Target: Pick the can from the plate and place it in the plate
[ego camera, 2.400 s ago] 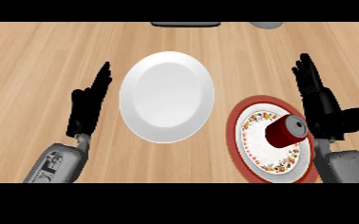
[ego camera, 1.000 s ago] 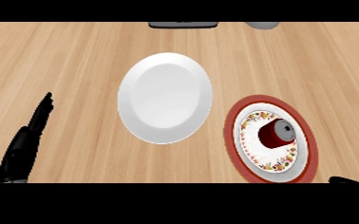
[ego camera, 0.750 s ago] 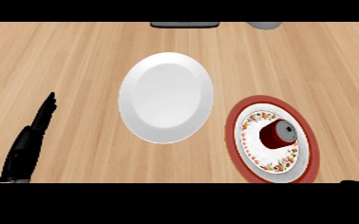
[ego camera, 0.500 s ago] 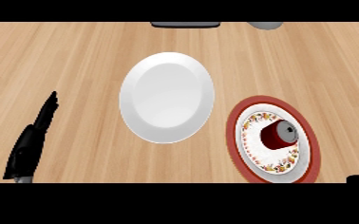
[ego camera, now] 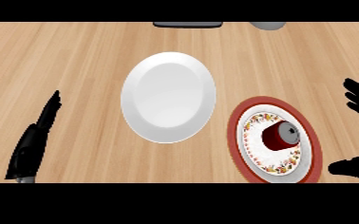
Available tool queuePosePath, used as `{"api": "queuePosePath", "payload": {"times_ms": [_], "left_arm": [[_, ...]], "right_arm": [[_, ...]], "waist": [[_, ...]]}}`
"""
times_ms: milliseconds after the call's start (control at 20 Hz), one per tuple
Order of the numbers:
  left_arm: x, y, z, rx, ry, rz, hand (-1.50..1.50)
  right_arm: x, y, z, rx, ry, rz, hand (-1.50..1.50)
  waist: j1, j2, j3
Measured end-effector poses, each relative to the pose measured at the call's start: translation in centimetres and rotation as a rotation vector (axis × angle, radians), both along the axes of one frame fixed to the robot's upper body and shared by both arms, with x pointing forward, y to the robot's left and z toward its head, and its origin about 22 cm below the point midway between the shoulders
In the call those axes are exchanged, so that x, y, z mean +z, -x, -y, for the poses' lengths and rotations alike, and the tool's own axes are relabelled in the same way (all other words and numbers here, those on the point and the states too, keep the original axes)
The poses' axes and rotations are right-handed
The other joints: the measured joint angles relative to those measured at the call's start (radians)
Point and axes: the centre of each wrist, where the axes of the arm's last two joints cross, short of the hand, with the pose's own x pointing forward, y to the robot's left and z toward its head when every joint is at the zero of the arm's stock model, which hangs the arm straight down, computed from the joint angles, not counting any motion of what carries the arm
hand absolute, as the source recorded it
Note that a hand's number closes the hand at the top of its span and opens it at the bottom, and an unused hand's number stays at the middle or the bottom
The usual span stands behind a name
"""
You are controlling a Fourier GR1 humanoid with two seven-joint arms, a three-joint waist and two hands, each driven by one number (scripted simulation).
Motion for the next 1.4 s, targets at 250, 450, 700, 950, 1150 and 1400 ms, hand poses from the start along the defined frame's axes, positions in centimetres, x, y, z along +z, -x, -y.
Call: {"api": "queuePosePath", "payload": {"times_ms": [250,450,700,950,1150,1400], "left_arm": [[-0.8,0.1,-1.0,0.003,-0.002,-0.001,0.0],[-0.5,0.0,-1.1,0.01,-0.003,0.004,0.0],[0.3,-0.4,-0.9,0.014,-0.005,0.0,0.0],[0.7,-0.1,-2.0,0.013,-0.005,0.003,0.0],[0.0,0.0,-1.7,0.009,-0.003,0.006,0.0],[-0.1,-0.1,-1.3,0.009,-0.007,0.0,0.0]], "right_arm": [[-1.3,-1.1,-0.7,0.086,0.056,-0.073,-1.5],[-3.8,-2.0,0.0,0.125,0.064,-0.108,-1.5],[-5.0,-3.0,-0.6,0.171,0.06,-0.134,-1.5],[-6.2,-3.8,-1.3,0.208,0.05,-0.163,-1.5],[-7.1,-4.6,-1.8,0.219,0.056,-0.184,-1.5],[-8.9,-4.9,-2.0,0.226,0.054,-0.198,-1.5]], "waist": [[-0.006,-0.001,0.0],[-0.008,-0.001,0.0],[-0.009,-0.002,0.0],[-0.01,-0.002,0.0],[-0.011,-0.002,0.0],[-0.012,-0.002,0.0]]}}
